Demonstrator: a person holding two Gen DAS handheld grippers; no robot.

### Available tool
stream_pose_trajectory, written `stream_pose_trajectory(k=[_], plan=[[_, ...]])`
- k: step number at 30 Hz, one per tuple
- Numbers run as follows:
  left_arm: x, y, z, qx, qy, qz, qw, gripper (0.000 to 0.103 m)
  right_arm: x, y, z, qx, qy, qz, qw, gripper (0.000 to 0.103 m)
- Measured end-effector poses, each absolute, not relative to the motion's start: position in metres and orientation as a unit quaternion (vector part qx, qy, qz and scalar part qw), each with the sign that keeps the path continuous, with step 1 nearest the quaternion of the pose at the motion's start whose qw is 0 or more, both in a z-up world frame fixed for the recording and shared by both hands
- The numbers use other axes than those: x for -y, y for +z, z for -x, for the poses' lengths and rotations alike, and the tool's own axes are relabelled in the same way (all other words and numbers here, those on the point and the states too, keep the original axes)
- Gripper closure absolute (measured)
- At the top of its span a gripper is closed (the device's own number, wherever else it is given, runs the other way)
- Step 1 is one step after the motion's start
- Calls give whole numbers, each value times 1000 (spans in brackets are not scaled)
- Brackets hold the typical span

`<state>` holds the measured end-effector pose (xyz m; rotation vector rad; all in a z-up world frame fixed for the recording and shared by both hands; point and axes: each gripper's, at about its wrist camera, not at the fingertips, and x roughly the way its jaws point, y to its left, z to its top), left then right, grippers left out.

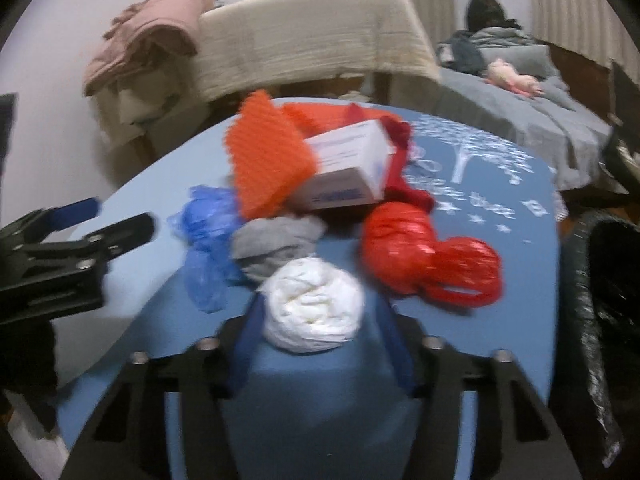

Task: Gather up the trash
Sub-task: 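Grasp the blue plastic bag with the left tool while the right tool grasps the white tissue ball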

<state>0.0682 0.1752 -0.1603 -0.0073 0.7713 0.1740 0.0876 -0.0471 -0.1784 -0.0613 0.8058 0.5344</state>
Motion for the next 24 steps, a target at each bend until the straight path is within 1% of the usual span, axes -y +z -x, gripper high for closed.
stream_pose_trajectory(k=[5,7,9,15,18,20,21,23,24], plan=[[-170,-162,-73,-379,74,7,922,10,47,-175,-85,-388,265,34,882,72],[-167,-164,-77,-381,72,6,922,16,53,-172,-84,-386,263,31,884,72],[-166,-166,-82,-384,70,7,921,21,59,-168,-84,-381,256,30,888,72],[-161,-177,-101,-393,60,6,918,23,72,-167,-91,-384,242,22,891,72],[-160,-184,-112,-401,53,11,914,29,74,-168,-94,-387,240,21,890,72],[-160,-185,-116,-404,45,16,913,30,74,-169,-95,-388,240,21,889,72],[-160,-186,-118,-406,42,19,913,32,74,-169,-96,-389,241,23,889,72],[-160,-188,-121,-408,19,36,912,45,75,-169,-95,-389,242,25,889,72],[-160,-188,-121,-408,9,44,912,56,75,-168,-95,-389,242,24,888,72]])
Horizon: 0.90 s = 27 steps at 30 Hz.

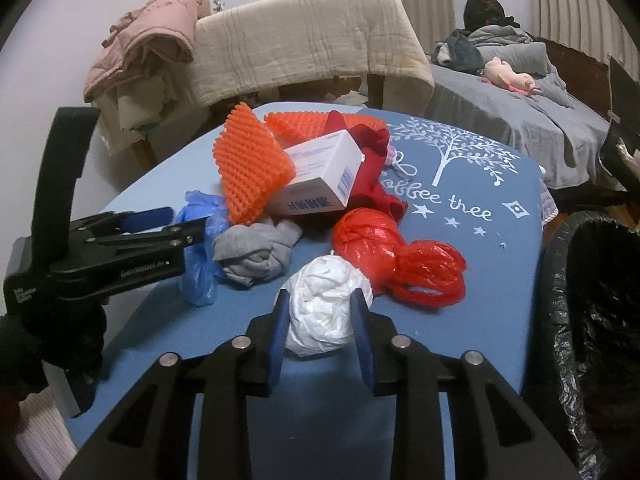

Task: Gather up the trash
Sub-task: 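Grasp the blue plastic bag with the left tool while the right tool grasps the white tissue ball, then carry both items over the bin and open both tools to drop them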

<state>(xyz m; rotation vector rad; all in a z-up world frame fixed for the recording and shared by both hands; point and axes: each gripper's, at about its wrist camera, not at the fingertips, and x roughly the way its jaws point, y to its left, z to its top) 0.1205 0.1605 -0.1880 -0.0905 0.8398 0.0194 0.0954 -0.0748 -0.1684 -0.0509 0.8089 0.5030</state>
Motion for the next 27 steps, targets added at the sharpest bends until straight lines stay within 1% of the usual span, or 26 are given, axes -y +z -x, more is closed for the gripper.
stream_pose_trajectory(k=[4,7,18,22,27], plan=[[-156,-187,-116,-401,2,46,915,65,76,-166,-96,-387,244,20,889,72],[-156,-182,-109,-393,7,47,918,68,75,-161,-94,-381,247,20,891,72],[-158,-134,-65,-348,24,44,936,68,81,-132,-83,-353,258,11,899,72],[-146,-112,-51,-328,7,40,944,68,89,-116,-77,-336,259,8,906,72],[-124,-97,-47,-315,-19,32,948,68,110,-103,-71,-323,245,-1,914,72]])
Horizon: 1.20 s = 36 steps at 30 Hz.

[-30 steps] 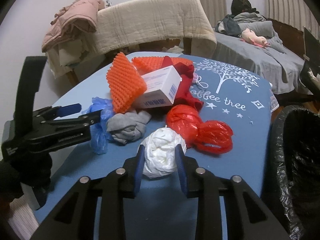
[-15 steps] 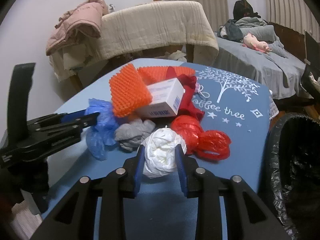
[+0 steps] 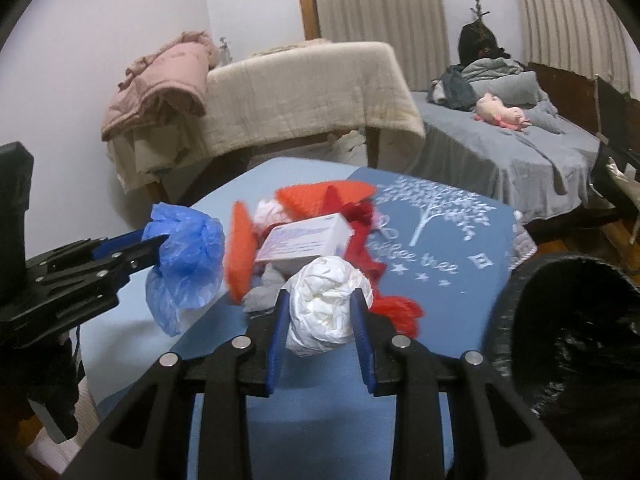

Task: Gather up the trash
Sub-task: 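Carry both items over the bin and open both tools to drop them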

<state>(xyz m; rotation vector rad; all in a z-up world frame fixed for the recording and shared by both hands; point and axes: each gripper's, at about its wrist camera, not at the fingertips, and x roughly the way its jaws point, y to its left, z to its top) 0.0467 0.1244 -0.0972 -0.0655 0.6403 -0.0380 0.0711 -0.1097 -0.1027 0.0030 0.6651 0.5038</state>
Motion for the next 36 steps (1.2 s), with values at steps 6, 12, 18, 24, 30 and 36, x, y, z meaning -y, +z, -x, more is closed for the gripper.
stream_pose_trajectory(k=[6,12,18,24,30,36], plan=[[-84,-92,-58,-308,-61,25,949,68,154,-96,-69,-315,195,-14,929,72],[-35,-97,-75,-309,-118,7,944,68,207,-98,-70,-319,133,-32,938,72],[18,-109,-89,-317,-173,-2,932,68,257,-106,-68,-322,72,-45,943,72],[75,-117,-109,-316,-224,-15,922,68,303,-116,-61,-326,17,-61,943,72],[114,-121,-117,-318,-258,-14,912,68,335,-123,-53,-329,-21,-69,942,70],[150,-127,-125,-328,-297,-10,897,64,363,-126,-45,-329,-56,-78,940,59]])
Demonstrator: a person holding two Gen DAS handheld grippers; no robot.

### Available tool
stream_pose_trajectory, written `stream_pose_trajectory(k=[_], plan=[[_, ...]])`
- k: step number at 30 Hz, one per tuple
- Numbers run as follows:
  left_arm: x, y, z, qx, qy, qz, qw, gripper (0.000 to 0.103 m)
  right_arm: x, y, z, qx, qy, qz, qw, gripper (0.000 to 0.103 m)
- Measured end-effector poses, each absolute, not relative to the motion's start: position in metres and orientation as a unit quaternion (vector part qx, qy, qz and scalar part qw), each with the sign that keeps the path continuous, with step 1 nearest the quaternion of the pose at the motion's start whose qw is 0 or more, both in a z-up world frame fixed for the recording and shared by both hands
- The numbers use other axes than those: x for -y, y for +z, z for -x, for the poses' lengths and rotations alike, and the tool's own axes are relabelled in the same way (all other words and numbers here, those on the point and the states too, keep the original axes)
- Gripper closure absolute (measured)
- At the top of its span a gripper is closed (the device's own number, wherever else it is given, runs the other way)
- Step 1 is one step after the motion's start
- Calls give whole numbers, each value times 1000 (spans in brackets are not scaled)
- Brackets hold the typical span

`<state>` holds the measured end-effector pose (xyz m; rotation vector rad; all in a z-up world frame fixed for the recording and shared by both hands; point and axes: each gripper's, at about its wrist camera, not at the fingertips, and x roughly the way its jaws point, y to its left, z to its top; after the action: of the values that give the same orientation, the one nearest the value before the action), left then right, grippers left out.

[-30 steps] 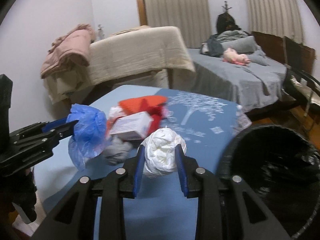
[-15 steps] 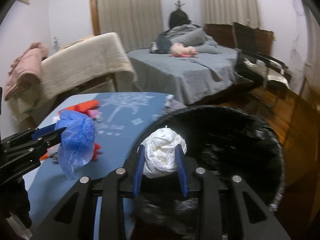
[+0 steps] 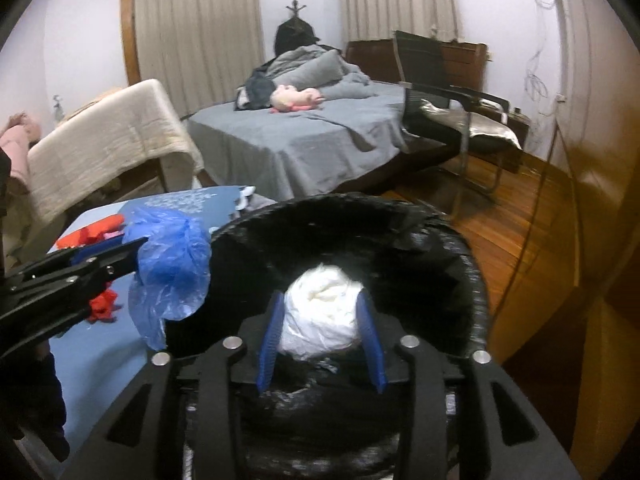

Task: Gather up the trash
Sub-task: 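Carry both items over the bin and open both tools to drop them, then grasp the grey sock with the left tool while the right tool grasps the red plastic bag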

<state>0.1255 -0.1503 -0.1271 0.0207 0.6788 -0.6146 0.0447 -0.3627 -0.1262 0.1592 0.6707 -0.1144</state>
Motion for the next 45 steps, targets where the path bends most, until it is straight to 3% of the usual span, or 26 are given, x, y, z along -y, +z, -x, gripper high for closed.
stream_pose_trajectory(k=[5,8,11,15,24,45], plan=[[157,-130,-128,-333,-306,-6,892,55,378,-121,-38,-319,-79,-83,941,44],[151,-130,-126,-328,-297,-8,897,41,379,-118,-37,-311,-83,-81,943,32],[140,-127,-125,-324,-286,-10,902,38,373,-114,-40,-305,-83,-79,945,17],[115,-120,-118,-310,-257,-17,915,31,358,-108,-43,-294,-69,-77,950,6],[37,-104,-101,-277,-162,-28,947,22,303,-99,-61,-288,-10,-75,955,6],[-126,-130,-91,-304,16,4,952,21,135,-124,-112,-308,166,-9,937,6]])
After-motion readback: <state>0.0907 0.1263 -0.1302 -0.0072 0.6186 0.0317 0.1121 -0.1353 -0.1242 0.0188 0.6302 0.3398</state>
